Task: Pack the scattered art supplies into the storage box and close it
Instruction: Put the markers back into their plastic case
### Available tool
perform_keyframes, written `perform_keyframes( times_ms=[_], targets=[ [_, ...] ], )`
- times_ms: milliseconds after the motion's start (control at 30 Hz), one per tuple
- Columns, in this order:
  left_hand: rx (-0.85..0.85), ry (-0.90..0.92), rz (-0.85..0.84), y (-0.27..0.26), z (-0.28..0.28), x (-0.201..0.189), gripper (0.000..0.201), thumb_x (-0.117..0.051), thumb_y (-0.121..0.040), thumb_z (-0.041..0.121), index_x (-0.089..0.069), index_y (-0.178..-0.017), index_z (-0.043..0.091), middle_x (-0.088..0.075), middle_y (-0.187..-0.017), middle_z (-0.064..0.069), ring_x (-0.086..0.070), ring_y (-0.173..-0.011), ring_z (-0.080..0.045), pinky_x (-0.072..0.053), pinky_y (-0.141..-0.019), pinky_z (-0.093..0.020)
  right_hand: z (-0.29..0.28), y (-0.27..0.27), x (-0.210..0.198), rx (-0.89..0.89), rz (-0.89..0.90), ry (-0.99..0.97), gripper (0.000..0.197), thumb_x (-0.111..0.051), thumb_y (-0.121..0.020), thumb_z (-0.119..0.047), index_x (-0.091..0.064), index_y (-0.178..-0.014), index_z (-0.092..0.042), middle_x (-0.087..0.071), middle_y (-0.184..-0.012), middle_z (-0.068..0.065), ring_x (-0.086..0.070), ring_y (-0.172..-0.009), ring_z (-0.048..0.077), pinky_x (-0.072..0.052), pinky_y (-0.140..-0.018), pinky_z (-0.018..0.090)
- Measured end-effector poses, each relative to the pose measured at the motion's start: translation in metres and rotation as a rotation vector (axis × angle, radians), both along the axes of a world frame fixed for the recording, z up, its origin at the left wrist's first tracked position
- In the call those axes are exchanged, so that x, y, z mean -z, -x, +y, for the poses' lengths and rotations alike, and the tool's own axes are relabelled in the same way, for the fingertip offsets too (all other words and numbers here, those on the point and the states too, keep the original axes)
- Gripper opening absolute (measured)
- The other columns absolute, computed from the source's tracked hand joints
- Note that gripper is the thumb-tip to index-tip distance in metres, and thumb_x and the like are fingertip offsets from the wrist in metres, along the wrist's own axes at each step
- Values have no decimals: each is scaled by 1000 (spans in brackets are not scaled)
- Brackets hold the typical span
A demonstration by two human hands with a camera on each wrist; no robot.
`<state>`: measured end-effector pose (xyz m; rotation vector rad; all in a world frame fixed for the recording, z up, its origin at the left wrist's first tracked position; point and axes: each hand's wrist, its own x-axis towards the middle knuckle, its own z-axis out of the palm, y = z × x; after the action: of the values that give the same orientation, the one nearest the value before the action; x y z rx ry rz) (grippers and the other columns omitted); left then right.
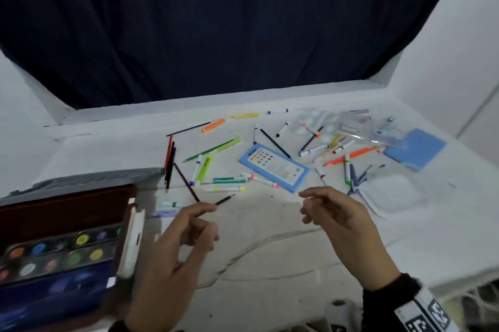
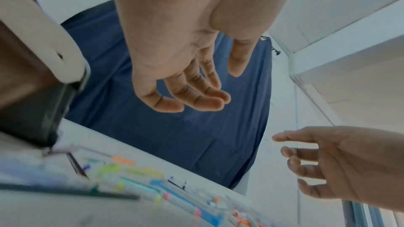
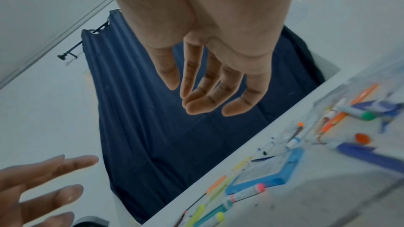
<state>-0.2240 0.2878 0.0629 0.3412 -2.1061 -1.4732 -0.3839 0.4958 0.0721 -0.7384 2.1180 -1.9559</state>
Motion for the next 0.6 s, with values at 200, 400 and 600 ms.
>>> perform_keyframes(
  times_ms=[200, 400, 600],
  targets=[
    [25, -259, -127, 66, 69, 15, 29, -60, -86, 30, -64, -113, 20, -70, -82, -14, -67, -73, -23, -50, -68, -19, 79, 62, 7, 59, 41, -117, 20, -60, -92, -4, -71, -96, -21, -71, -82, 2, -68, -75, 19, -54, -71, 26],
    [55, -507, -321, 126, 113, 17, 33, -61, -88, 42, -63, -118, 30, -75, -99, -4, -73, -93, -22, -53, -77, -36, 131, 119, -3, 198, 133, -200, 16, -63, -93, -12, -70, -94, -26, -71, -92, -9, -66, -91, 12, -51, -73, 26],
    [144, -767, -514, 189, 137, 22, 27, -58, -94, 38, -64, -120, 35, -75, -109, -5, -73, -100, -24, -57, -89, -44, 158, 157, 14, 376, 202, -326, 12, -63, -93, -23, -67, -95, -34, -68, -104, -19, -60, -103, 6, -47, -83, 25]
  ],
)
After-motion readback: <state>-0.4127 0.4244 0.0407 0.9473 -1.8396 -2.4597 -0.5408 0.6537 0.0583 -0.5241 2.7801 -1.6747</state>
